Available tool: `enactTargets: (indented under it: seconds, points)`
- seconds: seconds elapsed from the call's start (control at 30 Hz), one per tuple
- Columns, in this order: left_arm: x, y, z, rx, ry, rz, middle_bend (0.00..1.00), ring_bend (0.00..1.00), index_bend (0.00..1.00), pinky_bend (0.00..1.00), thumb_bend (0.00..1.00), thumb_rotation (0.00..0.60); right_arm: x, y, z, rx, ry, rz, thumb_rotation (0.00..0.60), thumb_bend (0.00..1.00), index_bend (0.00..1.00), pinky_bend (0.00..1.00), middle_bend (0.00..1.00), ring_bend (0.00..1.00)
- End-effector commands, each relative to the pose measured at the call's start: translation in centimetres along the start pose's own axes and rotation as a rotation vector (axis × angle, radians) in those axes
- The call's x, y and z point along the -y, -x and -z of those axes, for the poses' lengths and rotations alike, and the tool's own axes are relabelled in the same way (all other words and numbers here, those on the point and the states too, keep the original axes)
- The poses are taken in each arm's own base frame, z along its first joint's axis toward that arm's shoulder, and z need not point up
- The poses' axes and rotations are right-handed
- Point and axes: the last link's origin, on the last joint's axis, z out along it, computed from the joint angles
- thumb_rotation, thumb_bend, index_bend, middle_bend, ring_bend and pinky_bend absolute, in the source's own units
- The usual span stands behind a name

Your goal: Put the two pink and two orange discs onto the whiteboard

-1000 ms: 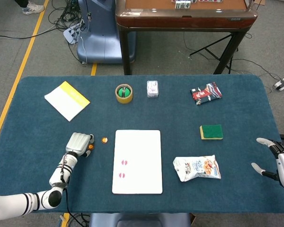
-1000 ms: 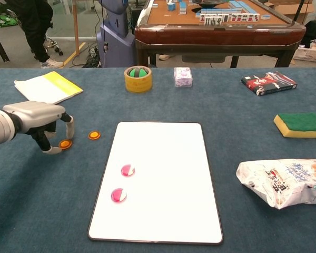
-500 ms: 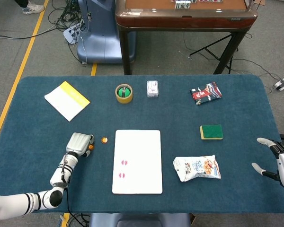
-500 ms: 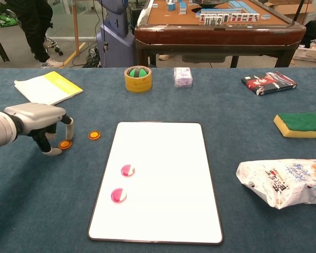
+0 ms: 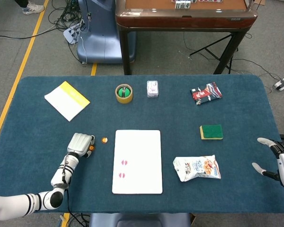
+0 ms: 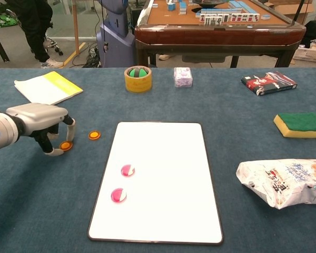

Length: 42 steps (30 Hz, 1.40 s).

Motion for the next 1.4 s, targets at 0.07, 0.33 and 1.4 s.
enactTargets:
  seconds: [0.07,0.33,1.4]
  points:
    - [-0.6,-0.6,0.3,-0.022,0.020,-0.002,1.00,1.00,0.66,1.00,0.31,0.600,0.0,0.0,0.0,-0.001,0.000,-0.001,0.600,0.00,0.28,0.40,0.35,0.32]
    - [-3.0,-3.2,0.5,-0.076,0.074,-0.003,1.00,1.00,0.66,1.00,0.31,0.600,0.0,-0.1,0.1,-0.005,-0.003,-0.004,0.600,0.00,0.28,0.40,0.35,0.32]
    - [-15.6,-7.9,-3.1,-0.157,0.230,-0.088,1.00,1.00,0.67,1.00,0.31,0.600,-1.2,-1.8,1.2,-0.063,0.019,-0.052,0.600,0.00,0.28,0.40,0.35,0.32]
